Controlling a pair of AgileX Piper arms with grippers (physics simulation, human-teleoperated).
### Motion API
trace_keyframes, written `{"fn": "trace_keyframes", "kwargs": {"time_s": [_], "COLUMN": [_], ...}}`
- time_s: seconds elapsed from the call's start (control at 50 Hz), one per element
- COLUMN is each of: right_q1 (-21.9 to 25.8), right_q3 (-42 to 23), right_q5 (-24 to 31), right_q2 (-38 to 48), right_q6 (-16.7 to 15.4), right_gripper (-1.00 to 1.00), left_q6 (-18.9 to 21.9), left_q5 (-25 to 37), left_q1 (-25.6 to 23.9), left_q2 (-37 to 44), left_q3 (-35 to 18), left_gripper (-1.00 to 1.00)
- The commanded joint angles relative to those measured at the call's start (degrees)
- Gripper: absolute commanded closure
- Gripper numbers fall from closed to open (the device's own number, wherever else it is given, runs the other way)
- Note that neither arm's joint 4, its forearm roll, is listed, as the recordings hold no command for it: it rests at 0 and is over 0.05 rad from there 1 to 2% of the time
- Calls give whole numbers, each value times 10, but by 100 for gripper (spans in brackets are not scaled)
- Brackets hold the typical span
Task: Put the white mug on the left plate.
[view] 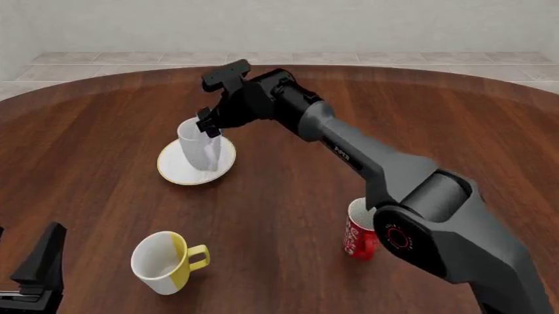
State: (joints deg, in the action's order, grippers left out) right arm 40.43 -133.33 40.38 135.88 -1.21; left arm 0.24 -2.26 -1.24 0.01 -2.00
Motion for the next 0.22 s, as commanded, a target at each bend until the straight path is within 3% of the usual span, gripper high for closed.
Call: {"fn": "trace_keyframes", "kwargs": {"time_s": [0.02,0.22], "right_q1": [-5,-3], "right_q3": [-5,9], "right_q5": [12,8], "right_q2": [-21,-36], "right_q6": [-13,-19], "right_gripper": [-100,-100], "left_q6": [0,0], "left_q5": [-1,-1], "left_q1": [0,0], "left_q2": [0,0], "left_q3": [0,0], "left_gripper": [-100,-100]}}
